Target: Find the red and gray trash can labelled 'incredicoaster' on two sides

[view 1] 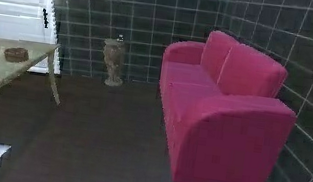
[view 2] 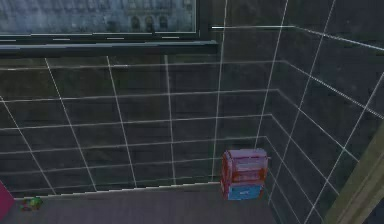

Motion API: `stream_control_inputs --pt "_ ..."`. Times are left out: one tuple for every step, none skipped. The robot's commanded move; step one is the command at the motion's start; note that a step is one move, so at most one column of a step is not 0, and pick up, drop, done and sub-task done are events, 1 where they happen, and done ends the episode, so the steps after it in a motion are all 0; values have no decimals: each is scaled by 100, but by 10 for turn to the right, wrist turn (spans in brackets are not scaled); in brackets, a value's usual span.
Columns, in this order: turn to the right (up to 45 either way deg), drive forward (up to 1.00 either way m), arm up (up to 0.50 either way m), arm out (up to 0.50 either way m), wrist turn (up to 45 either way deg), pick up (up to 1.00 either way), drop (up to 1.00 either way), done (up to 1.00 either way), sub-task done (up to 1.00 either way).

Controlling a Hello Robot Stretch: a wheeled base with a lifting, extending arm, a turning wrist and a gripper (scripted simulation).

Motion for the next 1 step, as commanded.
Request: stream_control_inputs --pt "0 20 0 0 0 0 0 0 0"
